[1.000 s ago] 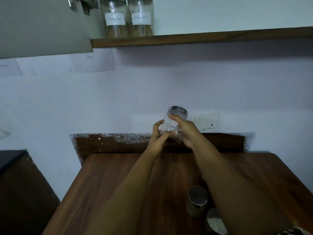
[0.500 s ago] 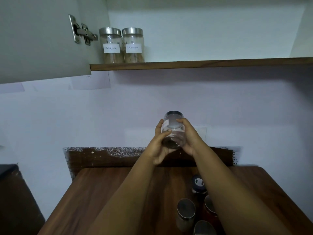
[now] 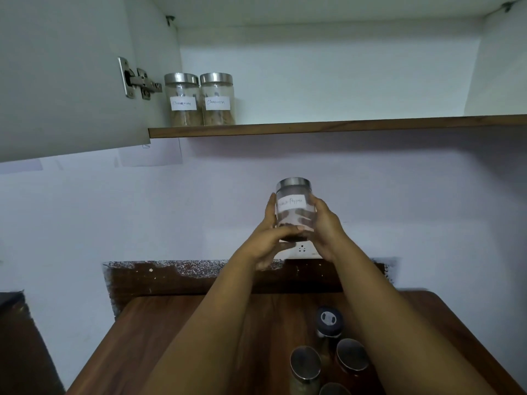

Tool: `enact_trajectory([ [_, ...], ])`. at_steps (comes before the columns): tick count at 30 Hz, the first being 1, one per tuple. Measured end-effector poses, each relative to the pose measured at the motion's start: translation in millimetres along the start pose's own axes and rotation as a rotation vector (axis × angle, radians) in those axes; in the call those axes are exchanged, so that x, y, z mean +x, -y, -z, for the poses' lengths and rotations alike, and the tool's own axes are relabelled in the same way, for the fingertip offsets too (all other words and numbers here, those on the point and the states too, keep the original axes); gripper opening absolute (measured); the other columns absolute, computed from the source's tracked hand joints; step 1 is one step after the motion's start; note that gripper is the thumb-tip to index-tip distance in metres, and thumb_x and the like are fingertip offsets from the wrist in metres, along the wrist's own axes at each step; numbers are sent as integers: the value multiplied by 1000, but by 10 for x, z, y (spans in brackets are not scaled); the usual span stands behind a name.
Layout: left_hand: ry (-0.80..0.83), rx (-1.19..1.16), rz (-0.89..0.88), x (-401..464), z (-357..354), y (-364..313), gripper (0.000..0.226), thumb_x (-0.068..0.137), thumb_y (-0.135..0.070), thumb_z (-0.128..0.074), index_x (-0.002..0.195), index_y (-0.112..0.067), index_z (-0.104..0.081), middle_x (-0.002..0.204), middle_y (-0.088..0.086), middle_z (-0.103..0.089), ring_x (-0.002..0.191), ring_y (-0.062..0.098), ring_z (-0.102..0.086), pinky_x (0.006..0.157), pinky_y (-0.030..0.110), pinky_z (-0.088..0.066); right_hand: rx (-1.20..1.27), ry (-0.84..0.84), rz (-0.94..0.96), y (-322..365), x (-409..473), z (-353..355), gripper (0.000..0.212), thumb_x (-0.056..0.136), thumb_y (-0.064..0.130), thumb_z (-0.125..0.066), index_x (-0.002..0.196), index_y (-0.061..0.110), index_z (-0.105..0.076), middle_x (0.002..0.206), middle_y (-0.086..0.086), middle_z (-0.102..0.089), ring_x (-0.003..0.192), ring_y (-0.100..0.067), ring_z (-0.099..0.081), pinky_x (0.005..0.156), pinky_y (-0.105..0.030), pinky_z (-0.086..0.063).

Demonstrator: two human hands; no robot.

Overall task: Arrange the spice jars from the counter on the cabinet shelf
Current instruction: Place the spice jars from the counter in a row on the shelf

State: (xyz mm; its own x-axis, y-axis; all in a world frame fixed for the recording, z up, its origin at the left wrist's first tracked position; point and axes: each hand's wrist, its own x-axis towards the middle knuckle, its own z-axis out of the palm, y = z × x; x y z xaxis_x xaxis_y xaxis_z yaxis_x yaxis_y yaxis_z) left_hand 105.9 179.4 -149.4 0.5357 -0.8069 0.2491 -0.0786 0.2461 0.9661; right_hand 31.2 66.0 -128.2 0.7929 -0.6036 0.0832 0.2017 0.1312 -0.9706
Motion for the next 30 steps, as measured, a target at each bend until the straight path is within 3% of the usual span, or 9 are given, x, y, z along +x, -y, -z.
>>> enact_trajectory([
  [3, -50, 53, -116, 9, -15, -150, 102, 79, -4, -76, 148, -48, -16, 144, 4, -43, 122, 25, -55, 88, 35, -57, 30, 168, 47, 88, -21, 45, 55, 99, 46, -45, 140, 11, -43, 130, -18, -58, 116, -35, -60, 102, -48, -48],
  [5, -64, 130, -184, 31, -37, -243, 103, 79, -3, -75, 149, -49, -15, 148, 4, -38, 126, 25, -53, 95, 36, -54, 21, 256, 113, 154, -40, 24, 55, 95, 35, -57, 142, 14, -37, 131, -15, -58, 114, -31, -63, 98, -44, -52],
  [9, -33, 229, -249, 75, -31, -406, 107, 79, -4, -76, 146, -56, -9, 153, 4, -33, 127, 22, -51, 98, 32, -50, 2, 273, 220, 268, -58, -26, 67, 87, 6, -67, 143, 16, -32, 128, -10, -59, 113, -26, -63, 89, -35, -56],
  [12, -43, 267, -309, 74, -37, -502, 107, 73, -13, -80, 142, -60, -13, 150, 1, -35, 126, 21, -52, 96, 32, -52, -13, 298, 271, 389, -61, -36, 73, 84, 0, -69, 144, 19, -32, 127, -9, -59, 116, -26, -61, 90, -36, -55],
  [15, -112, 329, -401, 88, -43, -578, 107, 73, -16, -83, 144, -58, -13, 142, -5, -43, 119, 10, -56, 88, 23, -55, -61, 293, 339, 501, -33, -54, 78, 81, -1, -72, 144, 22, -32, 129, -7, -58, 119, -25, -59, 98, -40, -52],
  [21, -165, 515, -656, 112, -20, -1024, 112, 72, -18, -83, 152, -44, -9, 138, -12, -52, 117, 8, -60, 94, 28, -54, -225, 161, 544, 917, -24, -206, 87, 65, 21, -79, 140, 30, -37, 135, -5, -51, 120, -23, -56, 95, -45, -54],
  [24, -145, 570, -706, 188, 36, -1369, 116, 71, -9, -83, 153, -43, -8, 140, -4, -50, 120, 11, -58, 94, 30, -54, -270, 72, 687, 1174, 20, -365, 86, 66, 24, -85, 138, 30, -36, 134, -2, -50, 119, -19, -56, 94, -43, -55],
  [27, -136, 596, -740, 328, 111, -1688, 117, 72, -6, -82, 153, -44, -6, 147, 8, -42, 122, 11, -56, 88, 23, -55, -333, 11, 776, 1464, 137, -503, 92, 63, 36, -85, 140, 24, -36, 132, -3, -49, 112, -17, -58, 90, -39, -57],
  [30, -190, 696, -743, 496, 209, -1904, 120, 71, -19, -84, 152, -44, 1, 143, 6, -48, 120, 10, -57, 89, 16, -52, -487, -60, 815, 1724, 315, -604, 96, 66, 43, -82, 145, 21, -32, 130, 3, -47, 109, -14, -55, 86, -29, -51],
])
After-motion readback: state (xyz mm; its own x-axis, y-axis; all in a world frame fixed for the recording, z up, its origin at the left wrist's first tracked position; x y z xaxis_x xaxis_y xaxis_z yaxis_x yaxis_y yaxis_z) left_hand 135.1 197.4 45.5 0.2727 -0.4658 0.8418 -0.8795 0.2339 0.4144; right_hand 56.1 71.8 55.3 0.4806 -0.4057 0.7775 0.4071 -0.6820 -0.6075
